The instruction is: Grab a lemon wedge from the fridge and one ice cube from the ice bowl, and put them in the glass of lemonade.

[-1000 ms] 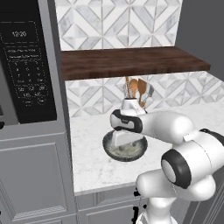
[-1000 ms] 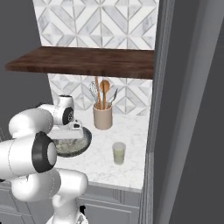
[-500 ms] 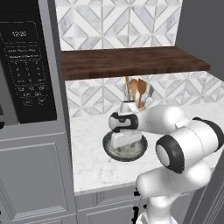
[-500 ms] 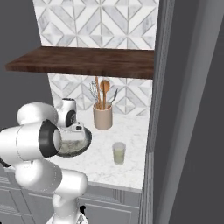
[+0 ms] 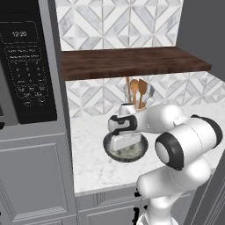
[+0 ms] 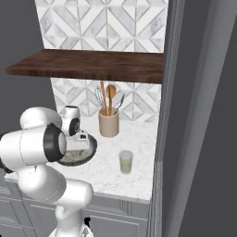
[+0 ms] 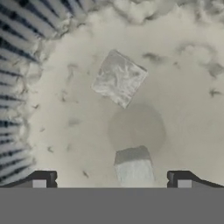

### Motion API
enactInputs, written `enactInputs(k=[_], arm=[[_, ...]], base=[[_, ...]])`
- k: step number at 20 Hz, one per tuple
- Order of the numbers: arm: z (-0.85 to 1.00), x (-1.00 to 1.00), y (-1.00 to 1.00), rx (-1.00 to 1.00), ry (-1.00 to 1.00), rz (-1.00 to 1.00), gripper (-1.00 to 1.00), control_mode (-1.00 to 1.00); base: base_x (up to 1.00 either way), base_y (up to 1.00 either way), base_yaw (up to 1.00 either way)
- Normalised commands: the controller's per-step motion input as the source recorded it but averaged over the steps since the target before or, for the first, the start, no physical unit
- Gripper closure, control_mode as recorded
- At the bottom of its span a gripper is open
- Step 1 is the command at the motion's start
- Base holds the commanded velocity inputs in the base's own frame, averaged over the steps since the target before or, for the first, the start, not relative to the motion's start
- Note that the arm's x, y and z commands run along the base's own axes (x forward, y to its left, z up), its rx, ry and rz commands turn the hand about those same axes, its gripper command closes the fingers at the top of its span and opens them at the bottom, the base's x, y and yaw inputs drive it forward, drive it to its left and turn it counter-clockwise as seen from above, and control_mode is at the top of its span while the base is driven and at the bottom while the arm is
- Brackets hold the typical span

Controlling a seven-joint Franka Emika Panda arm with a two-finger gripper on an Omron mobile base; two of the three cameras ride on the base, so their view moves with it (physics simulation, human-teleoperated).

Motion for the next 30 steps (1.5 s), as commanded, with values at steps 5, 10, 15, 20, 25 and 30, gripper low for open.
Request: enactInputs(k=[5, 10, 15, 20, 25, 30], arm=[[0.0, 0.0, 0.24, 0.0, 0.0, 0.12, -1.0, -1.0], [-0.01, -0.02, 0.07, 0.0, 0.0, 0.09, -1.0, -1.0], [-0.01, -0.02, -0.03, 0.0, -0.01, 0.0, -1.0, -1.0], [-0.26, 0.0, 0.0, 0.0, 0.0, 0.0, -1.0, -1.0], [-0.04, -0.12, 0.0, 0.0, -0.05, 0.0, -1.0, -1.0], [-0.07, 0.0, 0.0, 0.0, -0.01, 0.0, -1.0, -1.0]], base=[[0.0, 0.0, 0.0], [0.0, 0.0, 0.0], [0.0, 0.0, 0.0], [0.0, 0.0, 0.0], [0.0, 0.0, 0.0], [0.0, 0.0, 0.0]])
